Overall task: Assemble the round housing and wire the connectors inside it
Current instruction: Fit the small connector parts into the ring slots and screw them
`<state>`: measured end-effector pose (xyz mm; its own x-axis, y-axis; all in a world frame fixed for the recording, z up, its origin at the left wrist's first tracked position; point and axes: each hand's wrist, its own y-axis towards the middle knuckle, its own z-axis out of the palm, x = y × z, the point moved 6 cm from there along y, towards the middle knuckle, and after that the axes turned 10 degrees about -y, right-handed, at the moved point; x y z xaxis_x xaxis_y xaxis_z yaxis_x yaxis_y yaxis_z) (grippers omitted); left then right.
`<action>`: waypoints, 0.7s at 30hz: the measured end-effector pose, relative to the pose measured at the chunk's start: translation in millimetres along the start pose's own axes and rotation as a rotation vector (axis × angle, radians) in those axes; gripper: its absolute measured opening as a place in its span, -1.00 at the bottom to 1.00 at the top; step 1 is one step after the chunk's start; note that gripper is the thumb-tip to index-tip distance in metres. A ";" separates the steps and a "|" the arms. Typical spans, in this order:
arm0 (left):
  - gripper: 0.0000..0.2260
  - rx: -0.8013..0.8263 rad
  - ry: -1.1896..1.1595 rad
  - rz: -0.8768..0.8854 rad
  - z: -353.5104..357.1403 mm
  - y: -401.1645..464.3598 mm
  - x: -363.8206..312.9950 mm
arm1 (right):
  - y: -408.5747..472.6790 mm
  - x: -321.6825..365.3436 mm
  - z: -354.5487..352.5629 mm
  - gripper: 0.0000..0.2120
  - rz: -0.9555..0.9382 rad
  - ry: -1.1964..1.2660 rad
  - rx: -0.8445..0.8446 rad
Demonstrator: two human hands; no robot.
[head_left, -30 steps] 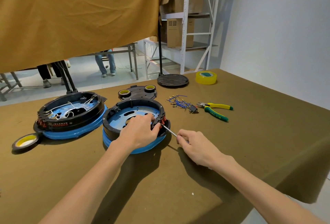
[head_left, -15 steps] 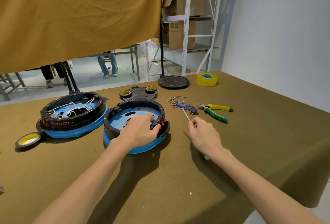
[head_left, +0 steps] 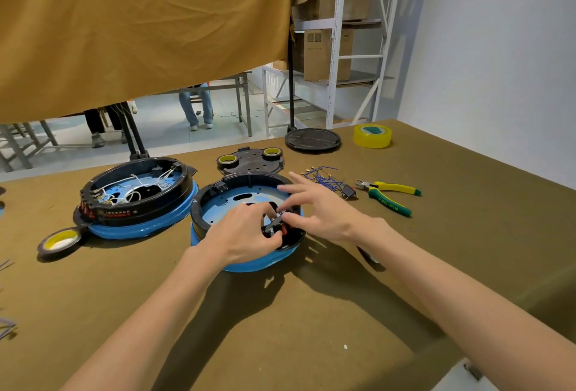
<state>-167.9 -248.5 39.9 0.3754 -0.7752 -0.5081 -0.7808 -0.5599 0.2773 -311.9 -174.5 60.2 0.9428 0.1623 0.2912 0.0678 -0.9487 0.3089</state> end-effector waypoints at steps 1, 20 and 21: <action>-0.56 0.013 -0.006 -0.006 -2.1 -2.3 2.3 | 0.2 0.6 0.8 -0.71 -0.011 0.022 0.027; -0.57 0.058 0.018 0.067 -8.3 -13.6 -5.9 | -3.5 10.1 -3.7 -0.63 -0.047 -0.026 -0.040; -0.57 0.055 0.026 0.073 -8.0 -13.0 -6.4 | -4.6 11.5 -3.1 -0.63 -0.054 -0.039 -0.046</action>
<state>-156.2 -238.6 46.1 0.3286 -0.8212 -0.4665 -0.8327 -0.4850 0.2672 -302.4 -167.4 65.0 0.9502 0.2011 0.2380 0.1046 -0.9254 0.3644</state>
